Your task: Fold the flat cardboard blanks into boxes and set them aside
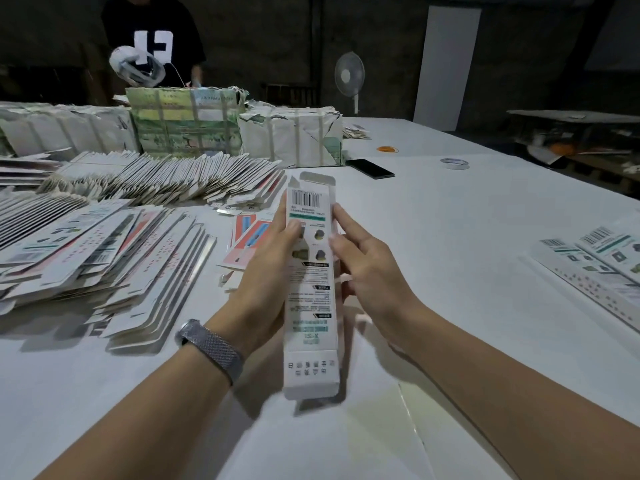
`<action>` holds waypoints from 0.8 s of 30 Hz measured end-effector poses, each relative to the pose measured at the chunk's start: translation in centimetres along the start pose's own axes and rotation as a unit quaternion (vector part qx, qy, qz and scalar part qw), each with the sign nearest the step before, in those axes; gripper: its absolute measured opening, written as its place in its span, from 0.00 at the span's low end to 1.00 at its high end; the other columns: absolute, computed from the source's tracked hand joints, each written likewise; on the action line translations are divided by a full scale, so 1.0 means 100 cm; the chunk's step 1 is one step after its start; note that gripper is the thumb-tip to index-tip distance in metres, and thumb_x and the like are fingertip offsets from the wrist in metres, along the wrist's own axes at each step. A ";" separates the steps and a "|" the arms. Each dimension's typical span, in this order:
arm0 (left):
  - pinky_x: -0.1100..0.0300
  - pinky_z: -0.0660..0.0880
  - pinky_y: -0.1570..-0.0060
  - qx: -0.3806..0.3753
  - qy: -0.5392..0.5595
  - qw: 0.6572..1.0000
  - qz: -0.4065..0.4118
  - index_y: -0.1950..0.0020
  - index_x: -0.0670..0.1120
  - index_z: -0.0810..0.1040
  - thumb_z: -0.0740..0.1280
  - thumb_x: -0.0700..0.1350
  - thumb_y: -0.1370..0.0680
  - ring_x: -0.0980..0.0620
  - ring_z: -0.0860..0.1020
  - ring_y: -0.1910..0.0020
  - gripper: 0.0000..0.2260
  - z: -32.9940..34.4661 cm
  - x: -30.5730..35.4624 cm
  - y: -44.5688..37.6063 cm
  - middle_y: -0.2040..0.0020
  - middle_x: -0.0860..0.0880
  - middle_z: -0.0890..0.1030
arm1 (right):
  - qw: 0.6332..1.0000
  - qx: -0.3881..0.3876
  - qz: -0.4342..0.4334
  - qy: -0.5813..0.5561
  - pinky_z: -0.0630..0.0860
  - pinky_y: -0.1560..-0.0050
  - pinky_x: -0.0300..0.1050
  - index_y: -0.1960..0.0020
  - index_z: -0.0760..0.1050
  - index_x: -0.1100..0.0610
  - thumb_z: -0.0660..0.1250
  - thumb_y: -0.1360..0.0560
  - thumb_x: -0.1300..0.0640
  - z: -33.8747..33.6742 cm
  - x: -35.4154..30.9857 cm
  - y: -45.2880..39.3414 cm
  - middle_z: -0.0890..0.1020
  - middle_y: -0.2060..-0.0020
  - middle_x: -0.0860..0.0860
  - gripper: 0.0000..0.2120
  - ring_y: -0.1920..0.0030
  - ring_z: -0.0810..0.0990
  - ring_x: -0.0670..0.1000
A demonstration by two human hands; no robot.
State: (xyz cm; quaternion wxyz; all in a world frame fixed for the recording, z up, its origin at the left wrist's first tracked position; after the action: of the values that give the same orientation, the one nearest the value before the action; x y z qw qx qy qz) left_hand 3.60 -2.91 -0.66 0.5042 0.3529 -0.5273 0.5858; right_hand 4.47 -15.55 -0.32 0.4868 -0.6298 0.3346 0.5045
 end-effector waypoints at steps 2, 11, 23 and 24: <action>0.47 0.83 0.56 -0.005 0.031 0.999 -0.013 0.28 0.58 0.73 0.53 0.52 0.13 0.43 0.85 0.47 0.16 0.003 -0.001 0.001 0.39 0.44 0.84 | 1.000 0.007 -0.003 -0.011 0.79 0.65 0.37 0.38 0.70 0.34 0.61 0.17 0.54 0.000 -0.002 0.001 0.84 0.57 0.42 0.15 0.59 0.85 0.43; 0.55 0.82 0.58 0.035 -0.017 0.999 0.018 0.22 0.58 0.66 0.57 0.45 0.13 0.52 0.85 0.50 0.19 -0.007 -0.001 -0.005 0.49 0.63 0.85 | 0.999 0.040 -0.002 -0.009 0.82 0.60 0.45 0.30 0.72 0.48 0.65 0.19 0.61 -0.007 -0.007 -0.001 0.85 0.52 0.54 0.19 0.57 0.85 0.49; 0.60 0.78 0.71 0.011 -0.001 1.000 -0.011 0.38 0.58 0.77 0.61 0.44 0.22 0.51 0.85 0.62 0.15 -0.002 0.003 0.000 0.50 0.49 0.87 | 1.000 0.012 0.019 -0.012 0.83 0.57 0.57 0.37 0.72 0.44 0.62 0.32 0.58 -0.009 -0.006 -0.002 0.86 0.56 0.53 0.24 0.60 0.84 0.53; 0.60 0.78 0.72 0.011 0.005 1.000 -0.014 0.40 0.58 0.77 0.61 0.45 0.25 0.50 0.84 0.64 0.16 -0.003 0.003 0.000 0.51 0.48 0.87 | 1.000 0.014 0.019 -0.008 0.82 0.58 0.56 0.36 0.72 0.46 0.62 0.31 0.57 -0.009 -0.006 -0.002 0.86 0.55 0.55 0.24 0.61 0.84 0.52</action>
State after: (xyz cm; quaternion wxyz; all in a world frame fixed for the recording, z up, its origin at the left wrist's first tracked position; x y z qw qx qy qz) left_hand 3.56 -2.60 -0.41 0.5109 0.3625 -0.5135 0.5865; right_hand 4.81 -16.36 0.29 0.4884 -0.6123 0.3493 0.5144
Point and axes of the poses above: each hand's wrist, its own y-axis away from the middle knuckle, its own z-axis out of the palm, x = y × z, the point moved 4 cm from there along -y, towards the middle knuckle
